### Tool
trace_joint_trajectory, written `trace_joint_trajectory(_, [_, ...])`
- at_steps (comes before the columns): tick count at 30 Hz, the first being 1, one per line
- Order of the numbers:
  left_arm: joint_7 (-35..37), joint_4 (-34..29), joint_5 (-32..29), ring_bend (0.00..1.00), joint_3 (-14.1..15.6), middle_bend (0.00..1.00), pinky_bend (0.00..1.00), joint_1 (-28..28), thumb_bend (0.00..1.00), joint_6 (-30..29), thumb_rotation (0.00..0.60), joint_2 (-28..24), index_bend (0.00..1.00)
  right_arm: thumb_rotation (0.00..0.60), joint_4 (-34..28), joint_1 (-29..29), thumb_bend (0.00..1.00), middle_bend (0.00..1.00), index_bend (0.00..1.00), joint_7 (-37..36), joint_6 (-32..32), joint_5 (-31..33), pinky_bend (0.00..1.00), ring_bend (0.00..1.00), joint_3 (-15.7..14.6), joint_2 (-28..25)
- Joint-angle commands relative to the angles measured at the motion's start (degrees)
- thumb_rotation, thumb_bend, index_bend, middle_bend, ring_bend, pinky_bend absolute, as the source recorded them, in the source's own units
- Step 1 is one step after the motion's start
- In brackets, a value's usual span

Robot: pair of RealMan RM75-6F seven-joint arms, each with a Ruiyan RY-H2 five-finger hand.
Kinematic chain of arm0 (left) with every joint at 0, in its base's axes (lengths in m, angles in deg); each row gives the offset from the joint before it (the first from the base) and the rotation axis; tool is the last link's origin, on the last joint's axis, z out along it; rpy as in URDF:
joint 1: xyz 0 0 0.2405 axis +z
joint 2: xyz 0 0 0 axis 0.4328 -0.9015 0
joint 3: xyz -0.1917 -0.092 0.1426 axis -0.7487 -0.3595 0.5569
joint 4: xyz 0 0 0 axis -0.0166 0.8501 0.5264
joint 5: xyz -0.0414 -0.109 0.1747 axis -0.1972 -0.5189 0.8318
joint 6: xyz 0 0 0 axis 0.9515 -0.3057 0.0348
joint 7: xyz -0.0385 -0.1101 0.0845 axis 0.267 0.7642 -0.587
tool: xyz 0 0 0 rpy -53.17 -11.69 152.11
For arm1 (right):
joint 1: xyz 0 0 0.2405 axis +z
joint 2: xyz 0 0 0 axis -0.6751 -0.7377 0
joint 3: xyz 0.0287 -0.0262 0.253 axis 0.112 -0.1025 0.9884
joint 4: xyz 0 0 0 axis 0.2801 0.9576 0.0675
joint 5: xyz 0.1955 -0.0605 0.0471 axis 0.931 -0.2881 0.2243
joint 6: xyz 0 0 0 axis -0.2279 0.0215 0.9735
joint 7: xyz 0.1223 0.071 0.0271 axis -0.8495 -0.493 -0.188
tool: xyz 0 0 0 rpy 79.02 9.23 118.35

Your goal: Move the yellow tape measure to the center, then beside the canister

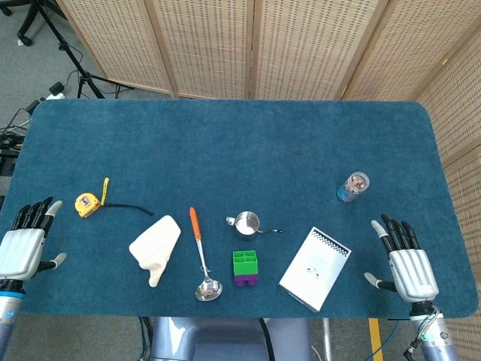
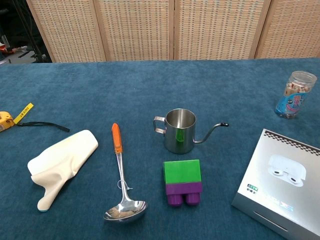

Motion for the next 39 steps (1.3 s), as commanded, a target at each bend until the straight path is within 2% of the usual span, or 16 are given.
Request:
trace_joint_trajectory(1, [0.0, 0.0, 0.1, 0.00, 0.0, 0.00, 0.03, 0.0, 0.18, -0.1, 0.600, 0.0, 0.00, 0.600, 0.0, -0.1, 0.03, 0.00, 0.00, 0.1, 0.1, -0.1, 0.00, 0.00, 0.0, 0.0])
trace_joint_trajectory(13, [-0.4, -0.3, 1.3, 0.00, 0.2, 0.00, 0.03, 0.2, 0.18, -0.8, 0.600, 0.4, 0.00, 0.600, -0.8, -0.7, 0.03, 0.00, 0.00, -1.3, 1.8, -1.8, 0.00, 0.00, -0.5, -0.9])
trace_joint_trajectory(29, [-0.4, -0.1, -1.3, 0.00, -0.5, 0.00, 0.03, -0.1, 0.18, 0.8, 0.600, -0.1, 0.00, 0.600, -0.5, -0.6, 0.03, 0.00, 0.00, -0.6, 0.9, -0.6, 0.00, 0.00, -0.2, -0.6])
trace_joint_trajectory(35, [2.1, 1.0, -3.5, 0.00, -1.2, 0.00, 0.03, -1.3, 0.17, 4.1, 0.600, 0.1, 0.00, 0.600, -0.4, -0.6, 0.03, 0.00, 0.00, -0.7, 0.8, -0.4, 0.00, 0.00, -0.2, -0.7])
trace_joint_trajectory(39, [4.1, 3.9, -7.5, 0.00, -2.5, 0.00, 0.03, -4.2, 0.18, 11.0, 0.600, -0.6, 0.00, 0.600, -0.5, -0.7, 0.03, 0.00, 0.00, -0.7, 1.0, -0.9, 0.00, 0.00, -0.3, -0.6])
